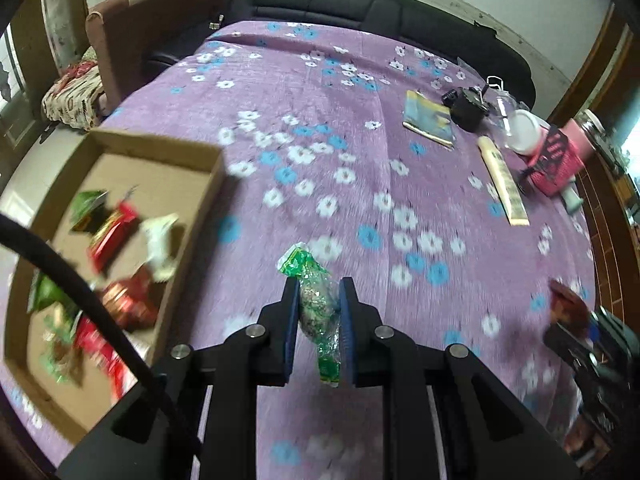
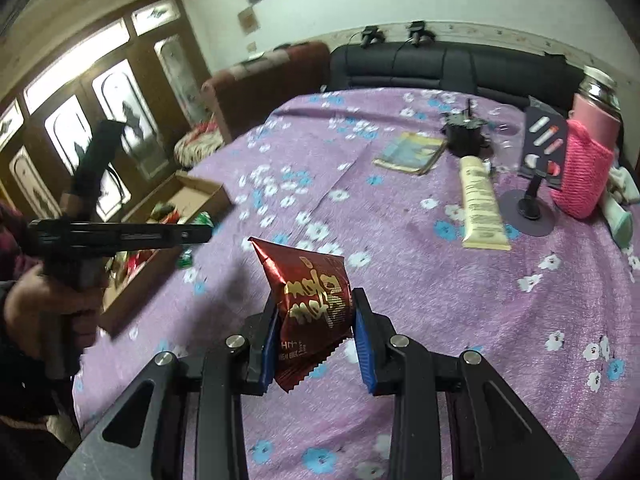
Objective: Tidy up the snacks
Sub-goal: 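Carry the red packet and clear candy over the cardboard box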
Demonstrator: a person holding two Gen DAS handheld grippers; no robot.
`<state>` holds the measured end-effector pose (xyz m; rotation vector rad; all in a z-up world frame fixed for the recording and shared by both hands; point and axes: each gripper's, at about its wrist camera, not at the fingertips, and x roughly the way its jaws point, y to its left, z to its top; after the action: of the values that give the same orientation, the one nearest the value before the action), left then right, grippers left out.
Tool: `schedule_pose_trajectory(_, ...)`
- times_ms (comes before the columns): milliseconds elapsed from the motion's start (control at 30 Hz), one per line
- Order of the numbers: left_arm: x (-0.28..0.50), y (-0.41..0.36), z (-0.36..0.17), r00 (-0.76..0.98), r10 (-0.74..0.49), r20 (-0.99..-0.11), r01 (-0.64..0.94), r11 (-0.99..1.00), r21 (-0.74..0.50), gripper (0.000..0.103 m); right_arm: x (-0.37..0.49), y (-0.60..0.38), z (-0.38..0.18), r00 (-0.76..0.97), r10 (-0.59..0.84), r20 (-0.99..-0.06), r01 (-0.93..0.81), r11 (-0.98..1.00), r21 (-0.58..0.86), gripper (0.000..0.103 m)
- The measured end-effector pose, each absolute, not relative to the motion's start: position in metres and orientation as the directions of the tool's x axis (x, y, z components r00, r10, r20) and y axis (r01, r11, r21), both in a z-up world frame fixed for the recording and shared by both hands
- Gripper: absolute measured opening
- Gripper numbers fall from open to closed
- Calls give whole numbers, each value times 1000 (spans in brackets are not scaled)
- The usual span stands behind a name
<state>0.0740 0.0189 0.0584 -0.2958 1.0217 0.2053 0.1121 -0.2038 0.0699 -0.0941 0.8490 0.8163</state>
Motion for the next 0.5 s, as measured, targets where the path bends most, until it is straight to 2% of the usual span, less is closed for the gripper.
schedule_pose_trajectory(267,-9,84,87,500,122,-857,-439,889,-130,21,83,-132,100,294,652,-699,-781,585,217,32)
schedule_pose_trajectory(500,-54,146,72,459,152,-875,-542,829,-140,21,65,-34,116,187,690,-699,-856,463,229,32)
